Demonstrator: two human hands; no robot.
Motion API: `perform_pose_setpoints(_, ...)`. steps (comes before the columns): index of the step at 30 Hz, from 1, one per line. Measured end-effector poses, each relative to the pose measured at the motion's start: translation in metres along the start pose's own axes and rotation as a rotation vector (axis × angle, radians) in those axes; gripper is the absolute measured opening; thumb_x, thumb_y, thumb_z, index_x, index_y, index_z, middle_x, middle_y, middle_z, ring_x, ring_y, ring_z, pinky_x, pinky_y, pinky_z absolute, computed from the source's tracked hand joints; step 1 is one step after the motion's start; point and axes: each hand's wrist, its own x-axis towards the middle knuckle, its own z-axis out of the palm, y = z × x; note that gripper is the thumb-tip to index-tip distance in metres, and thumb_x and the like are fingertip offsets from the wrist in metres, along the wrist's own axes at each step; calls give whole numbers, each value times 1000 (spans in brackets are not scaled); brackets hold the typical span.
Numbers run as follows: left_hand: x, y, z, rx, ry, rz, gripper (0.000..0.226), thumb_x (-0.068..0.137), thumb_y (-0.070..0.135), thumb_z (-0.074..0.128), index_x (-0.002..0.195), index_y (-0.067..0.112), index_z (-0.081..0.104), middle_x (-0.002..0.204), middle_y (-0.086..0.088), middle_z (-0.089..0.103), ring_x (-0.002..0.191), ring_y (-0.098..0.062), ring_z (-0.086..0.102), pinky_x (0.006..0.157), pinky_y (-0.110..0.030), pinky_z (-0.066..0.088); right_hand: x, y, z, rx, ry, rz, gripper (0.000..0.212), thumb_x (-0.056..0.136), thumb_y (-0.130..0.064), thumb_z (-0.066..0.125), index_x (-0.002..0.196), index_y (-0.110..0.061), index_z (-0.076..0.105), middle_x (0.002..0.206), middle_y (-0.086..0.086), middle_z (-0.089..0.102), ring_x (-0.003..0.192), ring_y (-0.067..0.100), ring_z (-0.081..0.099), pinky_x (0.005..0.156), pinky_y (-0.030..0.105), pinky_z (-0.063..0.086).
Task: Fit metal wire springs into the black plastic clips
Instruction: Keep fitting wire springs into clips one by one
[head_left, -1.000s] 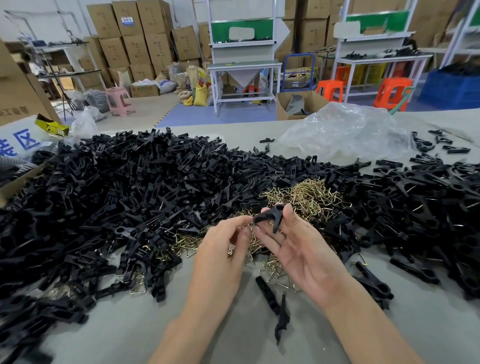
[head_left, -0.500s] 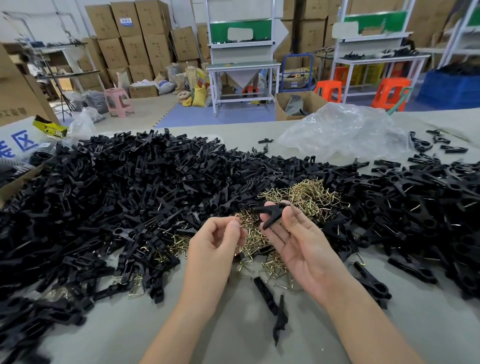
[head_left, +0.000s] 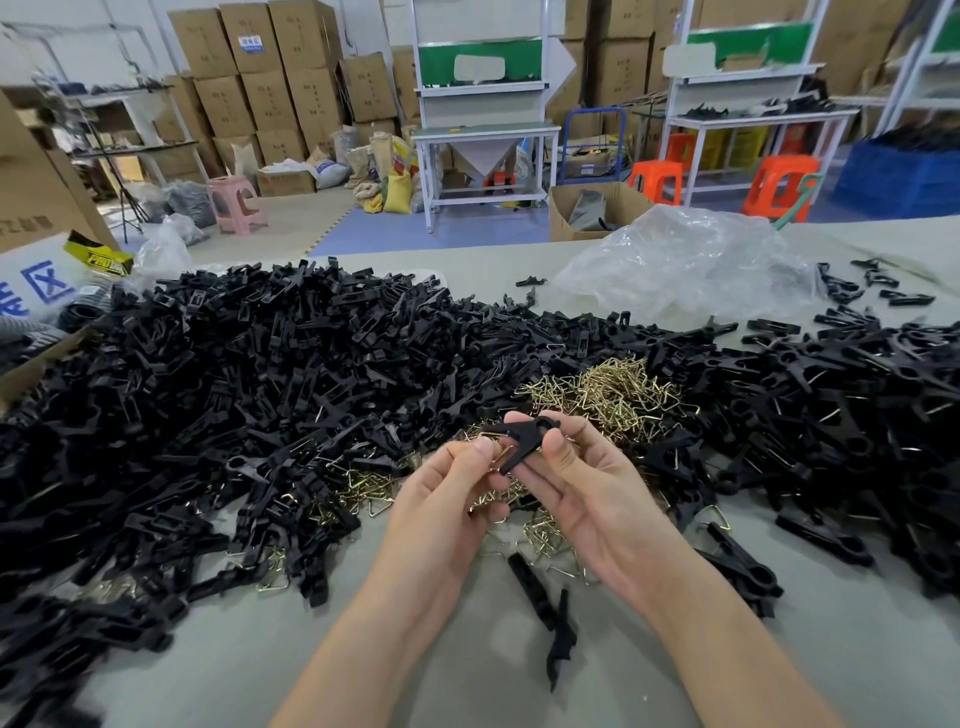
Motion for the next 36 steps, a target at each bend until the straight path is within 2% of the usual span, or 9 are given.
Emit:
perform_pose_setpoints(3, 1, -1, -2, -32, -29, -22, 14, 79, 27, 68, 84, 15, 73, 93, -1, 71, 73, -10, 60, 64, -25, 51, 0, 0, -1, 5, -7, 0, 24, 88, -9, 61, 111, -4, 55, 125, 20, 70, 108, 30, 72, 86, 30, 59)
perform_pose_setpoints(7, -1, -4, -2, -114, -59, -88, 40, 78, 27, 70, 112, 7, 69, 97, -4, 69, 73, -11, 61, 64, -25, 52, 1, 1, -2, -63, -22, -12, 19, 88, -5, 62, 106, -5, 57, 124, 21, 70, 109, 30, 72, 86, 27, 59)
perform_pose_setpoints(13, 0, -1, -5, -110, -137, -147, 27, 78, 24, 72, 100, 10, 75, 99, -8, 71, 73, -15, 63, 65, -29, 54, -2, -2, -4, -140, -40, -26, 16, 89, -8, 63, 104, -7, 60, 122, 23, 70, 107, 31, 72, 90, 30, 57)
perform_pose_setpoints(17, -5, -3, -1, -129, -237, -173, 28, 86, 20, 69, 105, 1, 68, 93, -14, 71, 72, -20, 68, 66, -30, 58, -5, -4, 1, -260, -16, 13, 22, 84, -27, 69, 104, -17, 71, 108, 20, 72, 84, 25, 68, 70, 33, 59)
perform_pose_setpoints(22, -11, -10, 8, -196, -258, -95, 57, 83, 15, 72, 131, -5, 48, 99, -22, 72, 73, -25, 71, 66, -31, 60, -8, -9, -2, -273, -34, 55, 36, 80, -44, 79, 106, -20, 73, 97, 11, 74, 81, 18, 71, 64, 28, 58)
perform_pose_setpoints(25, -12, -7, 6, -225, -270, -80, 53, 80, 13, 74, 126, 4, 51, 100, -24, 72, 73, -25, 71, 67, -33, 60, -7, -9, -5, -272, -52, 47, 32, 79, -36, 71, 105, -16, 70, 93, 7, 74, 77, 15, 71, 62, 25, 57)
perform_pose_setpoints(29, -13, -3, -1, -299, -355, -168, 49, 85, 13, 69, 133, 21, 63, 103, -17, 70, 79, -21, 69, 71, -34, 58, -6, -9, -7, -300, -94, 44, 44, 79, -33, 70, 113, -7, 61, 90, 4, 73, 77, 14, 70, 66, 25, 58)
perform_pose_setpoints(32, -11, -1, -7, -370, -386, -260, 39, 88, 16, 67, 127, 21, 68, 96, -11, 67, 69, -14, 62, 60, -25, 51, -6, -8, -8, -298, -129, 61, 47, 86, -25, 65, 122, 4, 55, 88, 7, 71, 80, 19, 70, 73, 30, 60)
perform_pose_setpoints(36, -9, -1, -12, -503, -407, -321, 30, 85, 15, 75, 115, 19, 73, 89, -11, 61, 62, -12, 53, 52, -21, 45, -4, -6, -10, -301, -129, 71, 33, 84, -22, 67, 110, -3, 59, 87, 9, 72, 82, 22, 70, 78, 32, 60)
